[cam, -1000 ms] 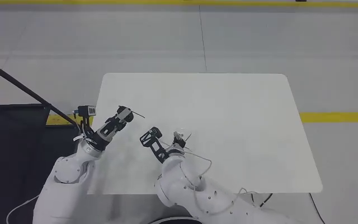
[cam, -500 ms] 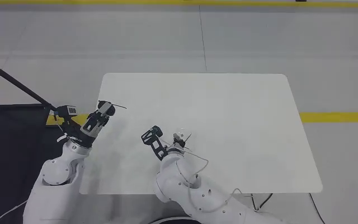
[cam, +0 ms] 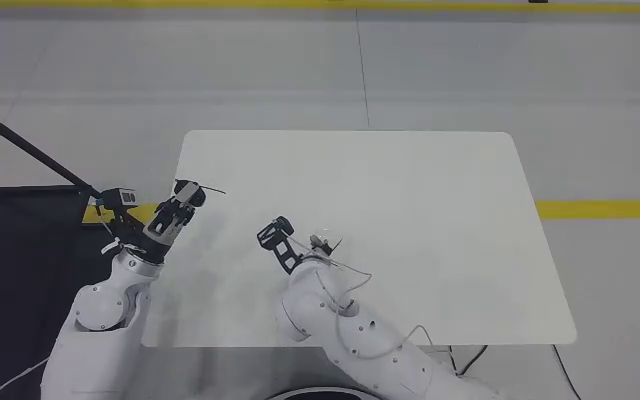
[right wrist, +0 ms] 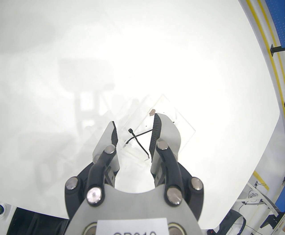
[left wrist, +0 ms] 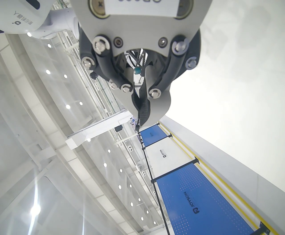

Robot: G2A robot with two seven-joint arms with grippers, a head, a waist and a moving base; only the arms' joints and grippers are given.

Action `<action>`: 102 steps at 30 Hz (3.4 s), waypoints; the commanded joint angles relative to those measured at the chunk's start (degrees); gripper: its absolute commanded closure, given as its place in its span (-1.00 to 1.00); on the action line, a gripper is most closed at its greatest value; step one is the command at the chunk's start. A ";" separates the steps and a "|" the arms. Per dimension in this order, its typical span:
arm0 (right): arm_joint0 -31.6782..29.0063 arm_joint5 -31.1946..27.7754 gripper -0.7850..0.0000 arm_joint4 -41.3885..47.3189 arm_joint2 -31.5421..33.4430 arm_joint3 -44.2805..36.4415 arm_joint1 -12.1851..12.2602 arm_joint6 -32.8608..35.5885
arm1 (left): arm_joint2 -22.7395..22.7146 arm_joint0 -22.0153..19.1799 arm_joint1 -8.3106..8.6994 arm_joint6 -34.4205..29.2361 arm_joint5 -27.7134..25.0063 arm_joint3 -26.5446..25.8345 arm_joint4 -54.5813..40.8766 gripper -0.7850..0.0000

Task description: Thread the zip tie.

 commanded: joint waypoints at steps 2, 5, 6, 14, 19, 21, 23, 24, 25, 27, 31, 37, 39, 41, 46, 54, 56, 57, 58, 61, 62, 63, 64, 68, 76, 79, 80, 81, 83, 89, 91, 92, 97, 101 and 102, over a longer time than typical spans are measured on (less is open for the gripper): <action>0.07 -0.39 0.17 -0.22 0.42 0.86 -0.56 -0.04 | 0.00 0.00 0.00 0.00 0.00 0.00 0.00 1.00; -0.08 -0.67 0.18 -0.81 0.64 1.32 -1.07 0.14 | 0.00 0.00 0.00 0.00 0.00 0.00 0.00 1.00; -0.13 -0.83 0.19 -1.05 0.69 1.40 -1.23 0.27 | 0.00 0.00 0.00 0.00 0.00 0.00 0.00 1.00; -0.91 -1.92 0.45 -2.89 1.68 1.67 -2.31 0.58 | 0.00 0.00 0.00 0.00 0.00 0.00 0.00 1.00; -1.64 -2.62 0.64 -3.91 2.44 1.61 -2.88 0.56 | 0.00 0.00 0.00 0.00 0.00 0.00 0.00 1.00; -1.96 -2.95 0.69 -4.21 2.76 1.60 -3.08 0.44 | 0.00 0.00 0.00 0.00 0.00 0.00 0.00 1.00; -2.26 -3.27 0.73 -4.59 3.10 1.56 -3.28 0.38 | 0.00 0.00 0.00 0.00 0.00 0.00 0.00 1.00; -2.40 -3.43 0.74 -4.82 3.25 1.49 -3.37 0.30 | 0.00 0.00 0.00 0.00 0.00 0.00 0.00 1.00; -2.57 -3.58 0.76 -5.03 3.41 1.45 -3.46 0.24 | 0.00 0.00 0.00 0.00 0.00 0.00 0.00 1.00; -2.87 -3.90 0.83 -5.43 3.75 1.30 -3.64 0.24 | 0.00 0.00 0.00 0.00 0.00 0.00 0.00 1.00; -3.65 -4.17 1.00 -6.68 4.42 0.48 -3.95 0.11 | 0.00 0.00 0.00 0.00 0.00 0.00 0.00 1.00; -5.74 -3.95 1.00 -9.44 5.88 -2.23 -4.08 -0.97 | 0.00 0.00 0.00 0.00 0.00 0.00 0.00 1.00; -6.74 -3.70 1.00 -10.62 6.67 -3.86 -4.00 -1.56 | 0.00 0.00 0.00 0.00 0.00 0.00 0.00 1.00; -8.32 -3.12 1.00 -11.86 7.65 -6.34 -3.81 -2.99 | 0.00 0.00 0.00 0.00 0.00 0.00 0.00 1.00; -15.08 -2.77 1.00 -15.65 10.37 -15.73 -2.62 -10.28 | 0.78 0.16 0.01 -0.60 1.41 -1.34 1.51 1.00; -32.02 -8.87 1.00 -11.85 17.49 -32.66 0.69 -34.69 | 3.32 -3.90 0.43 -9.36 4.12 1.16 2.18 1.00; -35.61 -12.03 1.00 -10.05 19.78 -35.27 1.54 -40.98 | 4.00 -5.95 0.60 -12.29 5.11 2.93 2.34 1.00; -37.21 -13.64 1.00 -9.39 20.77 -36.27 1.93 -43.94 | 4.42 -6.98 0.68 -13.73 5.37 3.82 2.69 1.00; -38.66 -15.31 1.00 -8.82 21.72 -37.10 2.31 -46.67 | 4.98 -7.97 0.74 -15.34 5.58 4.62 2.78 1.00; -42.23 -18.54 1.00 -7.08 24.24 -38.96 3.19 -52.97 | 6.67 -10.81 0.89 -19.39 5.97 6.92 3.51 1.00; -43.11 -19.51 1.00 -6.49 24.92 -39.40 3.43 -54.73 | 7.33 -11.55 0.91 -20.63 6.13 7.42 3.56 1.00; -43.89 -20.28 1.00 -6.03 25.56 -39.79 3.64 -56.20 | 7.96 -12.26 0.94 -21.89 6.39 7.82 3.67 1.00; -44.55 -21.35 1.00 -5.73 25.98 -40.09 3.86 -57.47 | 8.49 -12.96 0.98 -23.00 6.51 8.16 4.02 1.00; -46.34 -23.04 1.00 -4.97 27.19 -40.85 4.39 -59.46 | 10.53 -14.49 1.08 -25.08 6.43 8.19 6.50 1.00; -46.34 -23.04 1.00 -4.97 27.19 -40.85 4.39 -59.46 | 10.65 -14.60 1.12 -24.44 6.58 7.96 7.55 1.00; -46.34 -23.04 1.00 -4.97 27.19 -40.85 4.39 -59.46 | 10.65 -14.60 1.12 -24.44 6.58 7.96 7.55 1.00; -46.34 -23.04 1.00 -4.97 27.19 -40.85 4.39 -59.46 | 11.21 -14.30 1.10 -24.36 6.70 7.13 8.29 1.00; -46.34 -23.04 1.00 -4.97 27.19 -40.85 4.39 -59.46 | 11.83 -14.06 1.13 -24.76 6.92 6.19 9.39 1.00; -46.34 -23.04 1.00 -4.97 27.19 -40.85 4.39 -59.46 | 12.73 -14.03 1.25 -25.64 7.40 4.62 11.63 1.00; -47.77 -27.35 1.00 -4.75 28.51 -42.29 5.39 -68.06 | 16.49 -15.86 1.43 -30.55 6.45 2.62 15.06 1.00; -48.80 -28.65 1.00 -3.71 29.60 -42.67 5.77 -71.28 | 17.97 -16.91 1.43 -32.54 5.22 2.83 15.18 1.00; -49.28 -29.54 1.00 -3.13 30.20 -42.89 5.98 -73.15 | 18.64 -17.44 1.41 -33.37 4.49 3.19 14.87 1.00; -51.81 -34.06 1.00 -2.14 33.15 -43.73 7.12 -81.89 | 22.12 -20.48 1.35 -39.07 -0.15 4.93 12.32 1.00; -53.03 -36.82 1.00 -2.93 34.60 -43.87 7.92 -86.54 | 24.77 -22.38 1.53 -40.87 -0.91 4.62 12.01 1.00; -53.18 -37.60 1.00 -3.80 34.80 -43.98 8.13 -86.97 | 25.32 -22.69 1.67 -41.08 -0.70 4.47 12.09 1.00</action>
